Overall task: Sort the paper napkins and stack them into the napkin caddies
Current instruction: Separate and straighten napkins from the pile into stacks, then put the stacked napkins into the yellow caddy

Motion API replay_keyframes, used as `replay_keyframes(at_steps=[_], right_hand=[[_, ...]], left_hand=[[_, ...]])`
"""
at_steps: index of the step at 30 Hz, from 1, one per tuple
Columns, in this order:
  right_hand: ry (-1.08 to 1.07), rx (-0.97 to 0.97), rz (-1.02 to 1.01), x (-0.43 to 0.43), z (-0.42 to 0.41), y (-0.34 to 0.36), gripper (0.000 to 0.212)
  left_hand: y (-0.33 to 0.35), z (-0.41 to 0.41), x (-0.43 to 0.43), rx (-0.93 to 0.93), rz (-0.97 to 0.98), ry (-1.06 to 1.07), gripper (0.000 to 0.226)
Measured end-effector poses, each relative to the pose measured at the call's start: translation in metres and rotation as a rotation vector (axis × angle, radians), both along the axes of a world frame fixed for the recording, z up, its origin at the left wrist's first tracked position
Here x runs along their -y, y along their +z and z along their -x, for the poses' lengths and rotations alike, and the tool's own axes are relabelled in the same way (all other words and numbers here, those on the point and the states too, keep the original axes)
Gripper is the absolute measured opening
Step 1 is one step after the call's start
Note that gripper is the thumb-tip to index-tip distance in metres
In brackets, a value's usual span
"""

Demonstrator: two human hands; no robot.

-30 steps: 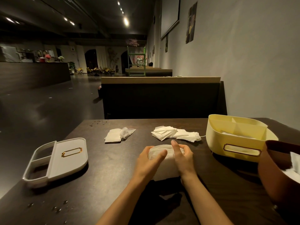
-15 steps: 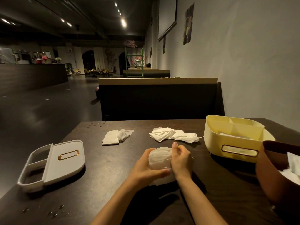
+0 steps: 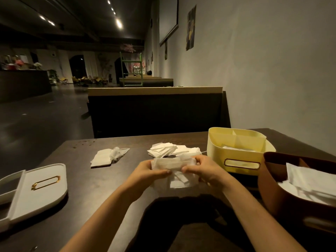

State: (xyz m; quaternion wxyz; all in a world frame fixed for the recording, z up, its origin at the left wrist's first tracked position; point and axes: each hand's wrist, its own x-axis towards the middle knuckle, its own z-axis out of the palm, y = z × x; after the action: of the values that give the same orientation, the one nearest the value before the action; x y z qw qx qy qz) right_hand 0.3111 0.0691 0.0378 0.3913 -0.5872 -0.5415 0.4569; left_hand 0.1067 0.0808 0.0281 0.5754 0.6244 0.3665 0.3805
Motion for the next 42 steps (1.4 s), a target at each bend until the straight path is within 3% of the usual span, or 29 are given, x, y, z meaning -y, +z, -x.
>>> replay_keyframes(at_steps=[5,7,11,15,19,24,26,29,35,39,42], right_hand=[[-0.114,0.0,0.004,0.006,-0.021,0.033,0.042],[-0.174,-0.013,0.017,0.008,-0.03,0.047,0.044],[-0.227,0.018,0.01,0.005,-0.056,0.069,0.027],[-0.309,0.052,0.073,-0.01,-0.093,0.092,0.04],[-0.375,0.111,0.151,-0.02,-0.138,0.102,0.055],[-0.428,0.109,0.237,-0.026,-0.175,0.1,0.036],[-0.436,0.157,0.277,-0.03,-0.185,0.095,0.035],[-0.421,0.239,0.333,-0.036,-0.192,0.086,0.039],[-0.377,0.413,0.374,-0.047,-0.192,0.083,0.037],[-0.35,0.457,0.406,-0.051,-0.188,0.078,0.042],[-0.349,0.784,0.361,-0.059,-0.184,0.066,0.032]], left_hand=[[0.025,-0.03,-0.015,-0.009,0.054,0.003,0.004],[0.035,-0.045,-0.021,-0.019,0.036,-0.029,0.008],[0.057,-0.079,-0.033,-0.06,0.035,-0.059,0.02],[0.082,-0.117,-0.049,-0.083,0.146,-0.108,0.037],[0.096,-0.16,-0.063,-0.133,0.281,-0.164,0.021],[0.095,-0.211,-0.077,-0.272,0.3,-0.129,0.029],[0.09,-0.226,-0.083,-0.314,0.289,-0.102,0.021],[0.079,-0.243,-0.092,-0.417,0.28,-0.038,0.028],[0.056,-0.264,-0.11,-0.596,0.032,0.109,0.031],[0.05,-0.267,-0.106,-0.83,-0.3,0.107,0.025],[0.042,-0.268,-0.099,-0.972,-0.637,0.174,0.023]])
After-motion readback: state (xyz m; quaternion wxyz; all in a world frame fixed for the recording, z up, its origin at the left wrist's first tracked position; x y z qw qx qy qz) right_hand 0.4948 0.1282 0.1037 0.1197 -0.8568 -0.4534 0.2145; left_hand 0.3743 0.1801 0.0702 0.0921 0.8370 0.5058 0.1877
